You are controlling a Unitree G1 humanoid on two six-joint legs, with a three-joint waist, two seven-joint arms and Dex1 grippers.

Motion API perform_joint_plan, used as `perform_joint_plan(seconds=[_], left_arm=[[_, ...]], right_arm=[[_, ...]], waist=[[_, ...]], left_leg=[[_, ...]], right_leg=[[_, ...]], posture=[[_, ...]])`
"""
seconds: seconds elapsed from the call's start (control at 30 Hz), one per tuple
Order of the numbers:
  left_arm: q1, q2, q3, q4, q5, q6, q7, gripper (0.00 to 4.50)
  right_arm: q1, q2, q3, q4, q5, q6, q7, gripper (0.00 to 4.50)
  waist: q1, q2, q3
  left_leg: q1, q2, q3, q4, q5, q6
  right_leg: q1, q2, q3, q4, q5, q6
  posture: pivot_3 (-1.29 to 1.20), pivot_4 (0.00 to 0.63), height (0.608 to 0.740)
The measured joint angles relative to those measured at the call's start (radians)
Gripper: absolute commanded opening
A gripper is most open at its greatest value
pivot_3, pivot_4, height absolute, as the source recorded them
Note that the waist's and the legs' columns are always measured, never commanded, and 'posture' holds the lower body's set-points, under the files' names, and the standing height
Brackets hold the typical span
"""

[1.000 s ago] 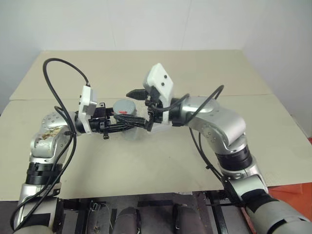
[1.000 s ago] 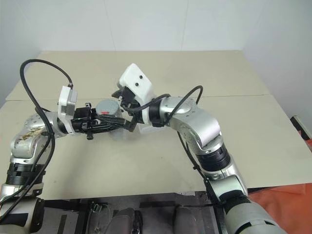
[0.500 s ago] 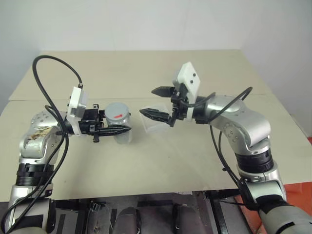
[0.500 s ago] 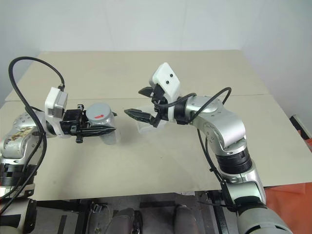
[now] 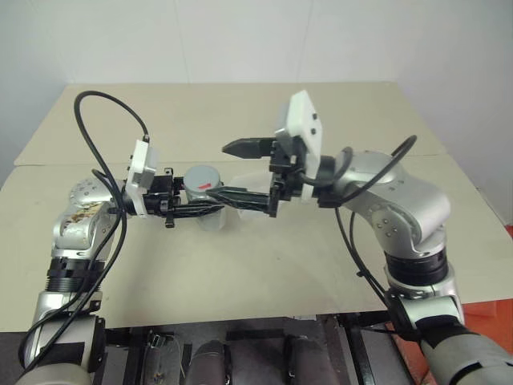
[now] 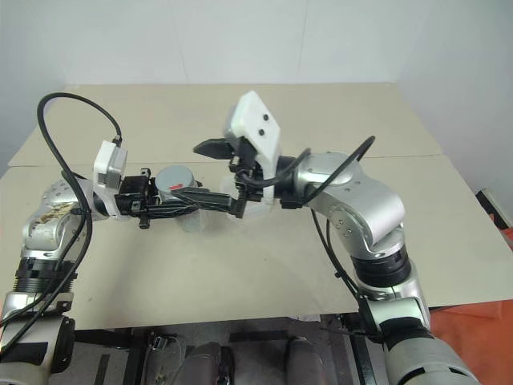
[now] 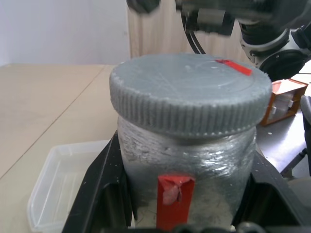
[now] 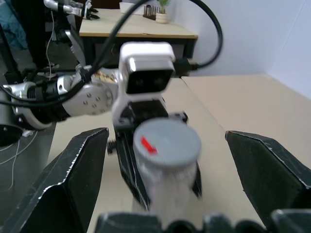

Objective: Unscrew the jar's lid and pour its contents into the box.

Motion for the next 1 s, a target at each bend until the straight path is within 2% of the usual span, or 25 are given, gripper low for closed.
perform_joint_plan(seconds=[0.3,0.57,0.77,1.0], left_arm=[[-0.017,-0.015,-0.007,0.020,0.018,-0.018,-0.012,2.01],[-0.018,-0.015,-0.006,0.023,0.020,-0.018,0.000,2.01],[-0.018,-0.014,-0.006,0.023,0.021,-0.017,0.005,2.01],[-0.013,-0.007,-0.005,0.023,0.026,-0.017,0.012,2.01]], right_arm=[[-0.078,0.094,0.105,0.109,-0.118,0.000,-0.092,4.48],[-0.090,0.131,0.116,0.175,-0.163,-0.001,-0.112,4.48],[-0.090,0.115,0.116,0.174,-0.163,-0.008,-0.098,4.48],[-0.057,0.044,0.101,0.128,-0.144,-0.014,-0.058,4.48]], waist=[[0.000,0.000,0.000],[-0.001,0.000,0.000],[-0.001,0.000,0.000],[0.000,0.000,0.000]], left_leg=[[0.000,0.000,0.000,0.000,0.000,0.000],[0.000,0.000,0.000,0.000,0.000,0.000],[0.000,0.000,0.000,0.000,0.000,0.000],[0.000,0.000,0.000,0.000,0.000,0.000]], right_leg=[[0.000,0.000,0.000,0.000,0.000,0.000],[0.000,0.000,0.000,0.000,0.000,0.000],[0.000,0.000,0.000,0.000,0.000,0.000],[0.000,0.000,0.000,0.000,0.000,0.000]], posture=[[0.00,0.150,0.740],[0.00,0.150,0.740],[0.00,0.150,0.740],[0.00,0.150,0.740]])
